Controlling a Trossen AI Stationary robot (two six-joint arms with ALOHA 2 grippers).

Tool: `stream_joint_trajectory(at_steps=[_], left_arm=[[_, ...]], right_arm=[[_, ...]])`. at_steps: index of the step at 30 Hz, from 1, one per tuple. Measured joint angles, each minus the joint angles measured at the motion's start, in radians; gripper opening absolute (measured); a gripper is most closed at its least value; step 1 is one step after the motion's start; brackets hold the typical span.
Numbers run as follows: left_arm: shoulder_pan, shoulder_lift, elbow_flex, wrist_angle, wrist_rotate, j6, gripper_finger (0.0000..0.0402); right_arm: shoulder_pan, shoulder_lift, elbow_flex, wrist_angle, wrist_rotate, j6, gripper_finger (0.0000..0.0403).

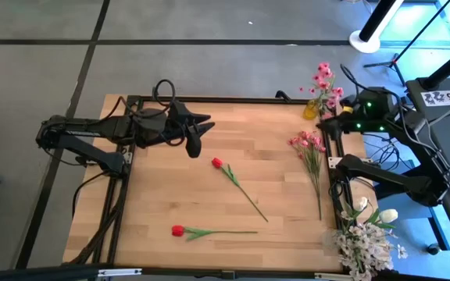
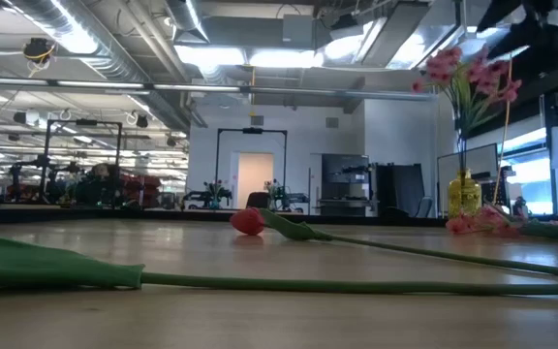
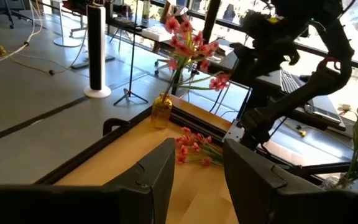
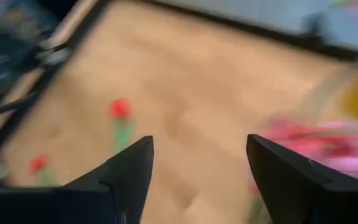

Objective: Sort flowers into vase by color
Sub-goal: Put the pink flowers into the yellow vase

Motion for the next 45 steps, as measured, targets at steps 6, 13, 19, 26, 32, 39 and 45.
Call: stream_joint_trajectory(at_steps=[6,13,19,26,32,39,45], left_arm=[[0.0,0.0,0.0,0.0,-0.005,0.002,0.0131],[0.008,0.0,0.0,0.0,-0.025,0.01,0.0131],[0.01,0.0,0.0,0.0,-0.026,0.009,0.0131],[0.005,0.0,0.0,-0.002,-0.026,0.002,0.0131],[0.009,0.0,0.0,-0.002,-0.026,0.002,0.0131],[0.01,0.0,0.0,-0.002,-0.026,0.002,0.0131],[0.01,0.0,0.0,-0.004,-0.026,0.01,0.0131]], right_arm=[[0.0,-0.002,0.0,0.006,-0.246,-0.135,0.0257],[0.0,0.152,-0.001,0.027,-0.204,-0.218,0.0257],[0.098,0.299,-0.016,0.039,-0.188,-0.321,0.0257],[0.445,0.338,-0.087,0.045,-0.055,-0.262,0.0249],[0.633,0.336,-0.185,0.011,0.208,0.207,0.0232],[0.642,0.327,-0.451,0.059,0.352,0.57,0.023],[0.533,0.367,-0.612,0.155,0.38,0.603,0.023]])
